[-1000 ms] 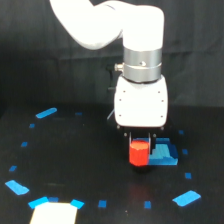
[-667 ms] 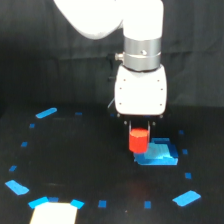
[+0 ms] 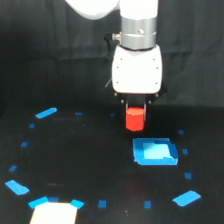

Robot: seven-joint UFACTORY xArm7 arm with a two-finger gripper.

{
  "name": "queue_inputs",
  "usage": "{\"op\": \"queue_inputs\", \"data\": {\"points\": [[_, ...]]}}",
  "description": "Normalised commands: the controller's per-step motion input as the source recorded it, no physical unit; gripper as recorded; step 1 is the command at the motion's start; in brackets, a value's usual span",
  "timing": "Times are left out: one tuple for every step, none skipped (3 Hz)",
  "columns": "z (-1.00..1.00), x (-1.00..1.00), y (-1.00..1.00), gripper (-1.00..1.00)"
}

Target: Pick up the red object from the table

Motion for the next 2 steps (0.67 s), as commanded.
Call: {"op": "queue_inputs", "data": {"points": [[1.00,-0.22,0.78,-0.92],[0.86,-0.21,0.87,-1.00]]}}
